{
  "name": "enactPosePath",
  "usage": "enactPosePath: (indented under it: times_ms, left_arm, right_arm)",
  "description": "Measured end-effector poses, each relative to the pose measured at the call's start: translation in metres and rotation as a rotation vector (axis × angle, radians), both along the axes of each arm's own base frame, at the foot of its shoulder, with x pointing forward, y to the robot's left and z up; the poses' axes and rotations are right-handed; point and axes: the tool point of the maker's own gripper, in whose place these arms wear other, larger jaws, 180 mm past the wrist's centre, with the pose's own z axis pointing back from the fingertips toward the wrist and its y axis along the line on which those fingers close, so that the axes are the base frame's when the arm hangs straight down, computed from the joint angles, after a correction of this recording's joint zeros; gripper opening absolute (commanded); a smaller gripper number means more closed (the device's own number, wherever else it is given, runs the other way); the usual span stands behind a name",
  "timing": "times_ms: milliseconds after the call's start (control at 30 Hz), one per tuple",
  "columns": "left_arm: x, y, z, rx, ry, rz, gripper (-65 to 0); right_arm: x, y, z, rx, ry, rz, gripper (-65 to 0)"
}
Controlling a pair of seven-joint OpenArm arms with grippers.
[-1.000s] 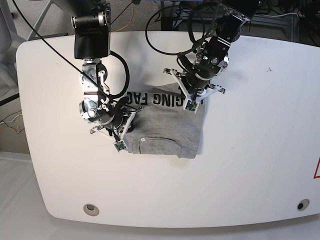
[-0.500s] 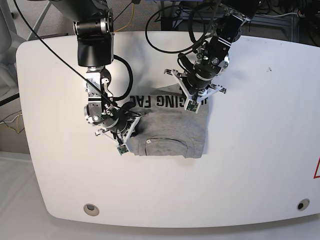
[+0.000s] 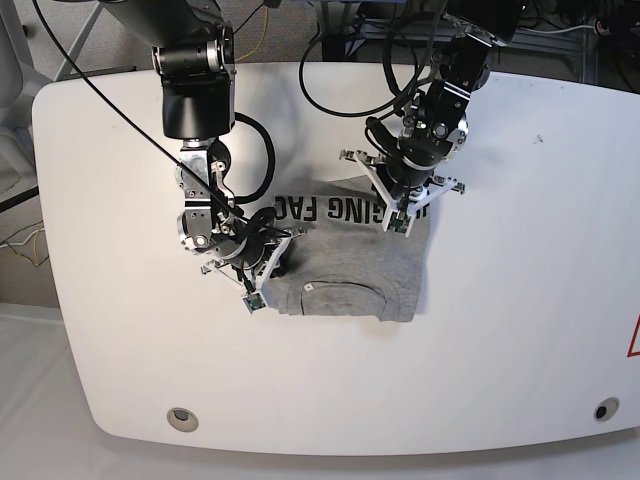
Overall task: Fold the T-shirt properly
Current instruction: 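Lay the folded edge down and straighten it with both grippers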
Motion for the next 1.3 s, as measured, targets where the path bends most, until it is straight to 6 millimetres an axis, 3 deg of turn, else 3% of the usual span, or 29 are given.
enactPosePath:
  times_ms: [400, 1067, 1300]
  left_arm:
    - [0.001, 0.02, -0.003, 0.052, -0.002, -0.002, -63.1]
    - [0.002, 0.016, -0.001, 0.041, -0.005, -0.004, -63.1]
    - [0.008, 0.032, 0.001, 0.043, -0.012, 0.045, -63.1]
  right_arm:
    - [0.006, 0.001, -0.001, 0.012, -0.005, 0.0, -64.4]
    - [0.006, 0.012, 0.0, 0.029, -0.005, 0.004, -64.4]
    - [0.006, 0.012, 0.0, 0.03, -0.004, 0.004, -64.4]
